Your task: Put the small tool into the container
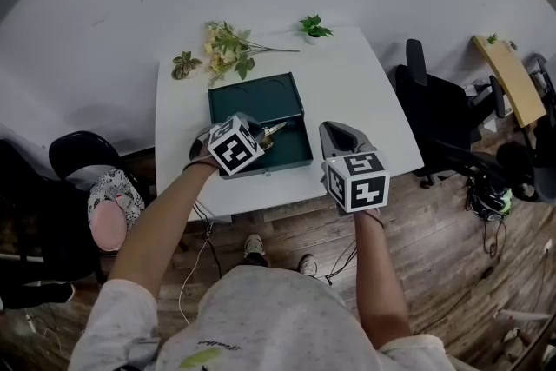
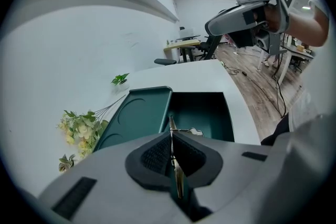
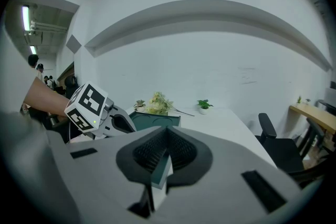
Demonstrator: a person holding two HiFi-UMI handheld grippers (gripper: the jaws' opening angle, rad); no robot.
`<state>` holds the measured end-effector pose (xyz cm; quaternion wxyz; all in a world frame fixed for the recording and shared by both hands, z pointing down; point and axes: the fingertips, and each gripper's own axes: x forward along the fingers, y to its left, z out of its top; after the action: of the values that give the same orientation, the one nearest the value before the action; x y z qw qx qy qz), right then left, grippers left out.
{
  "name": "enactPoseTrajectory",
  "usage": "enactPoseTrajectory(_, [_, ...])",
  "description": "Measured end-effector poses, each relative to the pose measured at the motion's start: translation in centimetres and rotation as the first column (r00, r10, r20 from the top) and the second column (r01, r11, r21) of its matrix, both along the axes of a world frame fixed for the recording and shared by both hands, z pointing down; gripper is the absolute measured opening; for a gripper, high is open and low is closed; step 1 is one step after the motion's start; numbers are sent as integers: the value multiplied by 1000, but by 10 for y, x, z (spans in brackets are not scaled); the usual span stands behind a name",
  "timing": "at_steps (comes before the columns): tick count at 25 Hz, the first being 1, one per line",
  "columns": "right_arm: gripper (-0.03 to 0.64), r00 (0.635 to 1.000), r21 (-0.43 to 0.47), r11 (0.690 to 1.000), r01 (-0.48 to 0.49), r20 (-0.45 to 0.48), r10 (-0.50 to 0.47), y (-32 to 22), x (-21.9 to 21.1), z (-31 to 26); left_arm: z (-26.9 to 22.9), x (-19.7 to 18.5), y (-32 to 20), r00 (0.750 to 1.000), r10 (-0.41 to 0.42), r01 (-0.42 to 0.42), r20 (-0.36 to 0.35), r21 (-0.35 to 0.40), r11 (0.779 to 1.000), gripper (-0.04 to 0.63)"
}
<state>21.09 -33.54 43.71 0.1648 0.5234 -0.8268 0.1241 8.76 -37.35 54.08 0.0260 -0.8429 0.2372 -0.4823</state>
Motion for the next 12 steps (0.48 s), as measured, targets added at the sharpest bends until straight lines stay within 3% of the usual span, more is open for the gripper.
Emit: enactPoseTrajectory(12, [4, 1000, -2, 1000, 27, -5, -27, 5, -2, 0, 4, 5, 7, 997, -61, 60, -42, -32, 998, 23])
